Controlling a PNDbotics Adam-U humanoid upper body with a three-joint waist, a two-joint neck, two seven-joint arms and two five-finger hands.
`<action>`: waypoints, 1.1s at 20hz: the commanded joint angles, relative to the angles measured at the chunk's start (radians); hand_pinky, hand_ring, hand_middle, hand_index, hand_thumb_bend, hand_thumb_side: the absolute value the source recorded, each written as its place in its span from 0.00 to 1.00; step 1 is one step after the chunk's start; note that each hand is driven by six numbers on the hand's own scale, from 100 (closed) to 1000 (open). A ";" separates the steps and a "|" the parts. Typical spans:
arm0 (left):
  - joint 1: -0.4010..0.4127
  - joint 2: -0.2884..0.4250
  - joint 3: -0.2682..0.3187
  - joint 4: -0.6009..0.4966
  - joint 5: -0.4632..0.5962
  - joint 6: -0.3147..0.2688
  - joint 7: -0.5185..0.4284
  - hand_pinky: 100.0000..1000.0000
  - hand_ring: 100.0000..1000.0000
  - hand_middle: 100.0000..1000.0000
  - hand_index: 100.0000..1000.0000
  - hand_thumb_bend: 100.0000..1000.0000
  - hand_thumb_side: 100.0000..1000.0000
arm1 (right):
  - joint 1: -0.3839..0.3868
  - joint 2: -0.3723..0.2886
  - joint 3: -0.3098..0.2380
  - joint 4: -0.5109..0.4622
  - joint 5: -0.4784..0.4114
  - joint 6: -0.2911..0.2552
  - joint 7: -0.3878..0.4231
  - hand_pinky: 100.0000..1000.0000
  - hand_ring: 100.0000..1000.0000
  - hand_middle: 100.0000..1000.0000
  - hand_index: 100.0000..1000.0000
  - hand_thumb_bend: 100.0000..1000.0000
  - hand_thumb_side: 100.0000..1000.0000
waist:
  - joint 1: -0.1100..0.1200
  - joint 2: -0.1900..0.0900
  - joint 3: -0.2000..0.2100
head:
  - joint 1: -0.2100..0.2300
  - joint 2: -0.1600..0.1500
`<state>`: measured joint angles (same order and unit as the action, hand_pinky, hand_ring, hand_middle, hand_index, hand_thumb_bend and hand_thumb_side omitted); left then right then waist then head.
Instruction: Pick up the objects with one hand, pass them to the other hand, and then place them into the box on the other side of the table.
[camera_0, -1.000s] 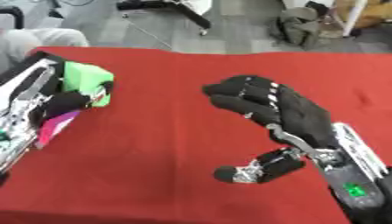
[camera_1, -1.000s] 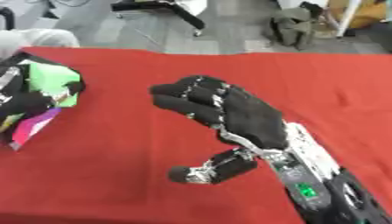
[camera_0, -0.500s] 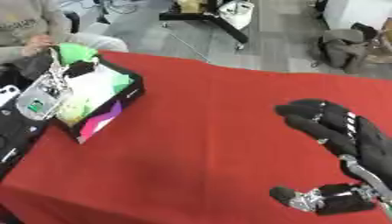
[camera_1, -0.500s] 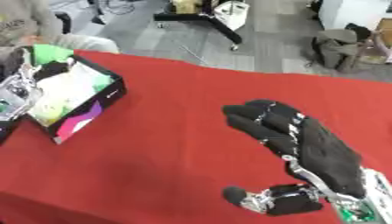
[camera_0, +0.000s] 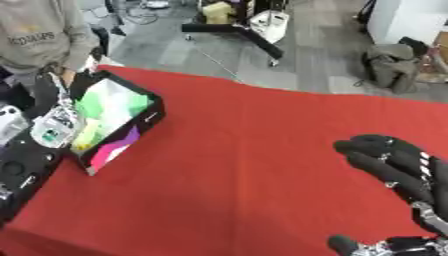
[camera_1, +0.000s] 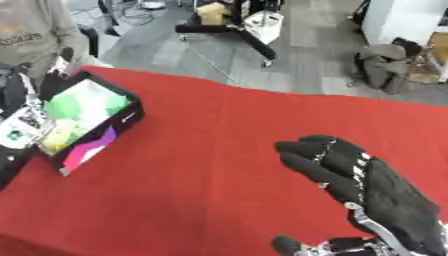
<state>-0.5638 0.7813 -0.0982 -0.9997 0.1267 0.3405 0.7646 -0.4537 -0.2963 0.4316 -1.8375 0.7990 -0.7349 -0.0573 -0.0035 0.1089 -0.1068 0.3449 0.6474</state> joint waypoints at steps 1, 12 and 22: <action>-0.011 0.056 0.007 -0.145 0.025 0.077 0.142 0.92 0.88 0.78 0.80 0.88 0.82 | -0.003 -0.019 -0.021 -0.019 -0.004 0.001 0.000 0.79 0.77 0.87 1.00 0.33 0.32 | 0.004 -0.017 0.002 | -0.018 -0.001; 0.150 -0.101 -0.075 -0.979 0.044 -0.159 -0.367 0.83 0.75 0.64 0.74 0.69 0.71 | -0.006 0.000 -0.082 -0.038 -0.097 0.008 -0.011 0.82 0.80 0.88 1.00 0.29 0.26 | -0.001 -0.017 0.009 | -0.222 0.096; 0.163 -0.333 -0.192 -1.000 0.050 -0.245 -0.652 0.84 0.75 0.62 0.71 0.67 0.71 | -0.027 0.001 -0.090 -0.143 -0.238 0.032 0.019 0.82 0.80 0.88 1.00 0.29 0.23 | -0.007 -0.016 0.004 | -0.311 0.123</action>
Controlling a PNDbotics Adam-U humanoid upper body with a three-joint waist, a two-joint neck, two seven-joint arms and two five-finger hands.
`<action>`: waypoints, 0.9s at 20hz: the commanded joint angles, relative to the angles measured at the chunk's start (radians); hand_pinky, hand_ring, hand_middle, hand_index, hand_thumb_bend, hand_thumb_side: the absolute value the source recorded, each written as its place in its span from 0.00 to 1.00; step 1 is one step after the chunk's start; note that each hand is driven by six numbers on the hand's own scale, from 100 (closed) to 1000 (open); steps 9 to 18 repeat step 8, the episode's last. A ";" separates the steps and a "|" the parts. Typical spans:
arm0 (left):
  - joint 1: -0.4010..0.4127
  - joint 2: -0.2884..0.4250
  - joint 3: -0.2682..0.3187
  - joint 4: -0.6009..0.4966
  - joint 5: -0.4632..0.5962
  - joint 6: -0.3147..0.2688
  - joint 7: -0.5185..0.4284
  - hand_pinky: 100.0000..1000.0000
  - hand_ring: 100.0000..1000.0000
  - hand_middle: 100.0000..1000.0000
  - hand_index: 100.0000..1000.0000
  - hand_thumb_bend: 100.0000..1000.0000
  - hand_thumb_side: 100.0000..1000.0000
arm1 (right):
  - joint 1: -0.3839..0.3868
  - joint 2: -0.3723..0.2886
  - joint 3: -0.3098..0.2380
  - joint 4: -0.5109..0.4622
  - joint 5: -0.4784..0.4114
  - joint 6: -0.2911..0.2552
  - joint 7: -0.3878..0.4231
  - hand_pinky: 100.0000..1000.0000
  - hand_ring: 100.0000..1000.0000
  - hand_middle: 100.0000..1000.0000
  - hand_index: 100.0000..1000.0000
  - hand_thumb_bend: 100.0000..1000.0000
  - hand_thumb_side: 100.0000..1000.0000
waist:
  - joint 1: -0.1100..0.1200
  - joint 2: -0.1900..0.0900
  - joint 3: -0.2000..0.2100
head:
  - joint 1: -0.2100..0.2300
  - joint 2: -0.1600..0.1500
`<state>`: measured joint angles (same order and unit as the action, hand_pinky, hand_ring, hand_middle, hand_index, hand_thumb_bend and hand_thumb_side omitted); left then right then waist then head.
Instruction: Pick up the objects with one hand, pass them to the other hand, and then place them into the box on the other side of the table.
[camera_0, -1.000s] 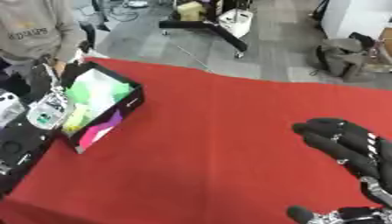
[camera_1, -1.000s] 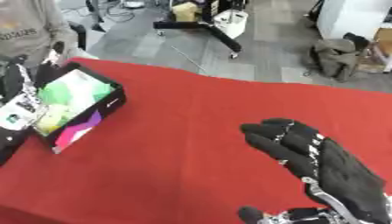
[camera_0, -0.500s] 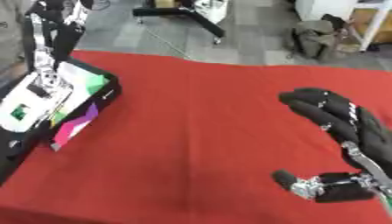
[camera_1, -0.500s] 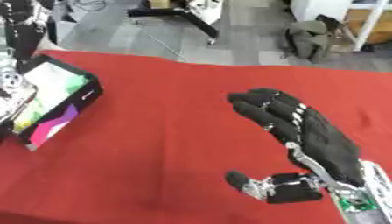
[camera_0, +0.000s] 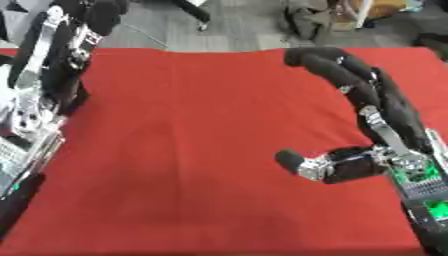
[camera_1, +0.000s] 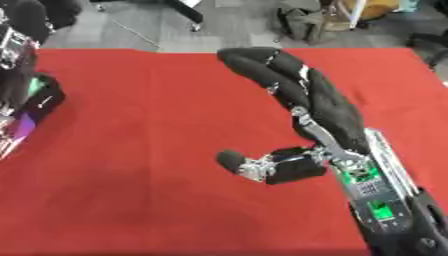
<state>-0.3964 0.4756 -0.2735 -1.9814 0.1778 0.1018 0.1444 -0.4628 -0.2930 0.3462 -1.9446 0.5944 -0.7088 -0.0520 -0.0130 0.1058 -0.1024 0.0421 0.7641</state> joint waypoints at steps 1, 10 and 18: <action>-0.001 -0.040 -0.028 -0.019 -0.003 -0.007 -0.042 0.84 0.75 0.62 0.71 0.67 0.71 | -0.021 -0.004 -0.001 -0.041 -0.047 0.006 0.022 0.82 0.80 0.88 1.00 0.29 0.23 | 0.003 -0.012 -0.002 | -0.009 0.006; 0.030 -0.097 -0.089 -0.019 -0.007 0.003 -0.094 0.85 0.75 0.60 0.70 0.66 0.72 | -0.043 -0.007 0.029 -0.055 -0.129 -0.004 0.080 0.82 0.80 0.87 1.00 0.27 0.23 | 0.007 -0.009 -0.002 | -0.004 0.006; 0.030 -0.097 -0.089 -0.019 -0.007 0.003 -0.094 0.85 0.75 0.60 0.70 0.66 0.72 | -0.043 -0.007 0.029 -0.055 -0.129 -0.004 0.080 0.82 0.80 0.87 1.00 0.27 0.23 | 0.007 -0.009 -0.002 | -0.004 0.006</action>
